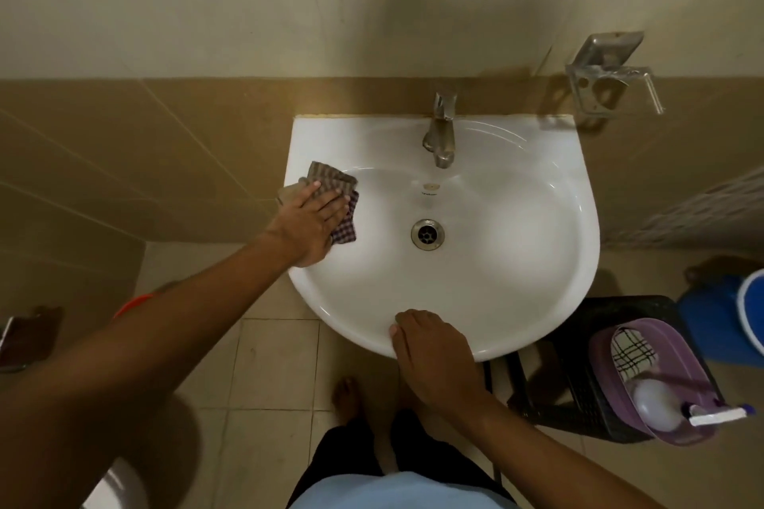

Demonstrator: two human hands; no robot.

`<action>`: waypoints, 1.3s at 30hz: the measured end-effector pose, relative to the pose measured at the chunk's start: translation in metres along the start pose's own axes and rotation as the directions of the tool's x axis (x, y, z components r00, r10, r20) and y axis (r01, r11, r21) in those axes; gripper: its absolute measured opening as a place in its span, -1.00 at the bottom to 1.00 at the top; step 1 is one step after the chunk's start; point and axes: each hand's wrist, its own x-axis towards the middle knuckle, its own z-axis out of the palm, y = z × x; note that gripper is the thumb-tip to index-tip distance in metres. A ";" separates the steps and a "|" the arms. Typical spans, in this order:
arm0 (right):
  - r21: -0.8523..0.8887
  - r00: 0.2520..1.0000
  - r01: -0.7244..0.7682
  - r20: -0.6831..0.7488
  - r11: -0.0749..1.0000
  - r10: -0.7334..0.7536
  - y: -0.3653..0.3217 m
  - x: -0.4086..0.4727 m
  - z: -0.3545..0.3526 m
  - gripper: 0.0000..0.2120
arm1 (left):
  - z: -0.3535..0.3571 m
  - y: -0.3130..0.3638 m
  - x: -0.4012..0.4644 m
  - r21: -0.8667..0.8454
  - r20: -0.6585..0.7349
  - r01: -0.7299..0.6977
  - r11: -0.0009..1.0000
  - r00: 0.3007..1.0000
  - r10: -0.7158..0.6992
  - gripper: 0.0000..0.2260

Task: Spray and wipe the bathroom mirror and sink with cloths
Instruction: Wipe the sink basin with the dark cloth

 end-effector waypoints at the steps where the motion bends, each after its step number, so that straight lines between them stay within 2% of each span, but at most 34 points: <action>1: -0.001 1.000 0.001 -0.010 1.000 -0.001 0.000 0.000 0.001 -0.67 | 0.003 -0.001 0.006 0.001 -0.036 0.022 1.000 0.999 -0.022 -0.43; 8: -0.036 0.996 -0.039 -0.078 0.999 0.036 -0.002 -0.001 0.004 -0.74 | 0.009 0.004 0.033 -0.084 -0.238 0.032 0.996 0.970 -0.051 -0.41; 11: -0.029 0.995 -0.069 -0.067 0.997 0.067 -0.004 -0.001 0.006 -0.75 | 0.012 0.001 0.038 -0.217 -0.317 0.067 0.974 0.939 -0.135 -0.32; 14: -0.050 0.992 -0.094 -0.086 0.994 0.090 -0.005 0.001 0.007 -0.73 | 0.014 -0.007 0.035 -0.379 -0.256 0.122 0.917 0.939 -0.231 -0.24; 16: -0.055 0.990 -0.112 -0.096 0.992 0.107 -0.008 0.000 0.007 -0.71 | 0.013 -0.010 0.030 -0.420 -0.201 0.190 0.887 0.934 -0.295 -0.23; 19: -0.074 0.986 -0.133 -0.107 0.988 0.125 -0.011 0.001 0.006 -0.71 | 0.007 -0.020 0.034 -0.490 -0.204 0.183 0.853 0.927 -0.316 -0.26; 21: -0.098 0.982 -0.156 -0.123 0.983 0.144 -0.013 0.000 0.007 -0.72 | 0.002 -0.028 0.047 -0.549 -0.257 0.143 0.823 0.909 -0.329 -0.30; 24: -0.095 0.979 -0.173 -0.122 0.980 0.161 -0.014 0.001 0.008 -0.72 | -0.015 -0.036 0.077 -0.636 -0.268 0.061 0.770 0.917 -0.294 -0.24; 28: -0.083 0.979 -0.187 -0.101 0.979 0.178 -0.015 0.001 0.007 -0.70 | -0.046 -0.018 0.107 -0.608 -0.252 -0.035 0.793 0.956 -0.150 -0.17; 31: -0.075 0.983 -0.166 -0.089 0.983 0.159 -0.014 0.002 0.006 -0.65 | -0.061 -0.001 0.121 -0.609 -0.259 -0.074 0.790 0.960 -0.110 0.00; 34: -0.039 0.991 -0.117 -0.066 0.992 0.114 -0.011 0.001 0.001 -0.54 | -0.059 0.014 0.122 -0.607 -0.344 -0.056 0.793 0.918 -0.199 -0.19; 36: -0.072 0.995 -0.066 -0.080 0.995 0.060 -0.003 -0.001 -0.005 -0.57 | -0.054 0.024 0.116 -0.629 -0.408 -0.072 0.774 0.878 -0.249 -0.32; 39: -0.130 0.998 -0.014 -0.070 0.991 0.005 0.026 -0.004 -0.017 -0.60 | -0.052 0.048 0.109 -0.597 -0.465 -0.085 0.798 0.847 -0.257 -0.37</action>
